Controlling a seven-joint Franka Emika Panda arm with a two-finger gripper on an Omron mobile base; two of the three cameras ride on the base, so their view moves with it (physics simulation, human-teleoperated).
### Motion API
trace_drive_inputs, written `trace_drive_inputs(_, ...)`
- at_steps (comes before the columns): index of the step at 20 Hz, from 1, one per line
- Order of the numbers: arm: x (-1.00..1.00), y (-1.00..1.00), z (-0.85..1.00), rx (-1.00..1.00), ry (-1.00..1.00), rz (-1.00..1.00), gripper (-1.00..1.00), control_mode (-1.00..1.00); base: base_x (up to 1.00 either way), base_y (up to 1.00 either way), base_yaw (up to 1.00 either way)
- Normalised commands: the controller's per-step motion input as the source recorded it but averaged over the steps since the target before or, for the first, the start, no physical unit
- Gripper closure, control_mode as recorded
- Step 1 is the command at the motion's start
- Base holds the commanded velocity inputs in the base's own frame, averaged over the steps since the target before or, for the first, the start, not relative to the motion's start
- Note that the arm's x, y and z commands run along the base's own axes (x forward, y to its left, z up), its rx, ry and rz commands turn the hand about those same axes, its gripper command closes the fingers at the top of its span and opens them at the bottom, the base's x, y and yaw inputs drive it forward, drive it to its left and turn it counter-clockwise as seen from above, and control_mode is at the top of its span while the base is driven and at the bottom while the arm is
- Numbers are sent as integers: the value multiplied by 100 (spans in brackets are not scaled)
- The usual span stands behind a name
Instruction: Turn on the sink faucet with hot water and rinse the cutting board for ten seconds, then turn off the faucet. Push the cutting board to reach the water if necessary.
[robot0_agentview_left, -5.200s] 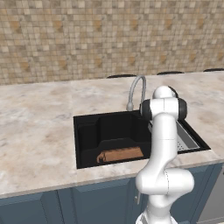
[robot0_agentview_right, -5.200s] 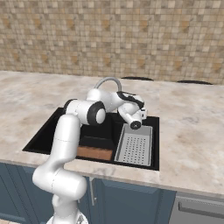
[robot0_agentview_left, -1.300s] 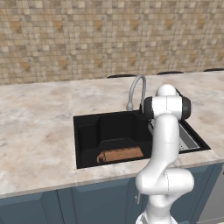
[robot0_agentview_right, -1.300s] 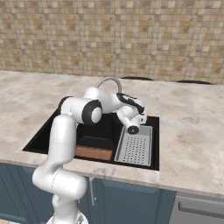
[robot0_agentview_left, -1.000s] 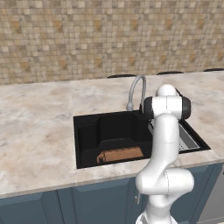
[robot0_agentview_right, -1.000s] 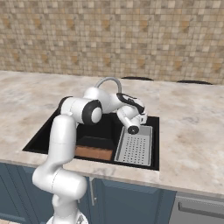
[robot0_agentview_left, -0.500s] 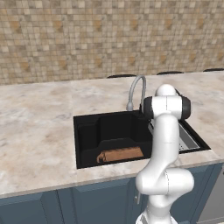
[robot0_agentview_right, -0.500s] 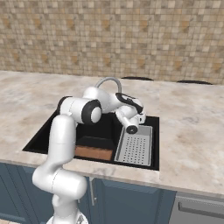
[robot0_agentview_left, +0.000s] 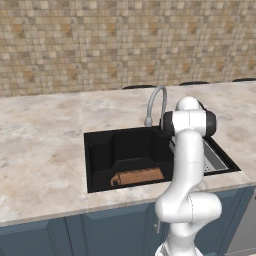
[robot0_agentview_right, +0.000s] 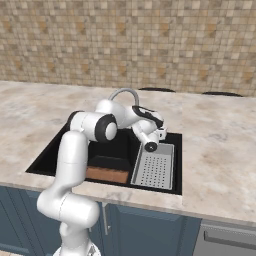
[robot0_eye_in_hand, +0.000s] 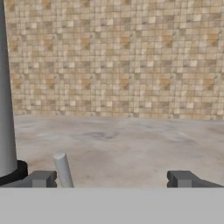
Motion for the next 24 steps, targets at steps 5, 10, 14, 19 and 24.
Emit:
trace_drive_inputs(5,1,0,0,0,0,0,-100,-100,0,0,0)
trace_drive_inputs(10,0,0,0,0,0,0,-100,-100,0,0,0)
trace_drive_inputs(14,8,0,0,0,0,0,-100,-100,0,0,0)
trace_drive_inputs(19,9,0,0,0,0,0,-100,-100,0,0,0)
trace_drive_inputs(24,1,0,0,0,0,0,-100,-100,0,0,0)
